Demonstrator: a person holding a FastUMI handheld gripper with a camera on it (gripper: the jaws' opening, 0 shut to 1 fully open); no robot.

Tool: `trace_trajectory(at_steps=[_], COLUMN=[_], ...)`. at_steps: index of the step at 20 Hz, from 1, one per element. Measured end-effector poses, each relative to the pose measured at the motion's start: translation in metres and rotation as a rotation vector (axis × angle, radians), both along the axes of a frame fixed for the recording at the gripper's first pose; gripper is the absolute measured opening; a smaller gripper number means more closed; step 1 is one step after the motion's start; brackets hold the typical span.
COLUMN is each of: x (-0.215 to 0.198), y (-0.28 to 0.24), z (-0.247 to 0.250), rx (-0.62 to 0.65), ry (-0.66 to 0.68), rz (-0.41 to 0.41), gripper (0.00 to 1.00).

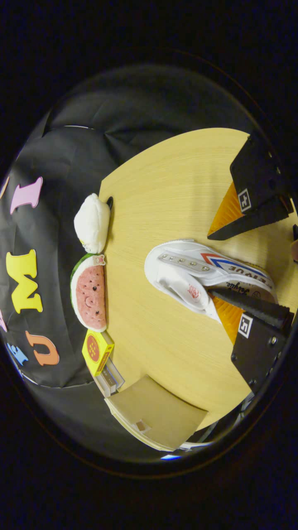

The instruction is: Open the storage box then place both shoes into the box .Put the left shoe in first, then the right shoe, with the right side of both shoes facing outward in a uniform manner.

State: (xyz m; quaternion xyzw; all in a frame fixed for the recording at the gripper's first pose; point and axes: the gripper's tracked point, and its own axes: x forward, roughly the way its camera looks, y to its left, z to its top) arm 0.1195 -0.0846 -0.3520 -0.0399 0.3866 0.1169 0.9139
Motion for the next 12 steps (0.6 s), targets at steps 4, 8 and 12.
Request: trace_trajectory(at_steps=[4, 8, 12], x=[-0.002, -0.003, -0.001], y=[0.000, -0.004, -0.014], z=[-0.006, -0.012, -0.011], rx=[0.036, 0.059, 0.094], ry=[0.045, 0.087, 0.113], rz=[-0.036, -0.087, -0.166], gripper=[0.37, 0.19, 0.00])
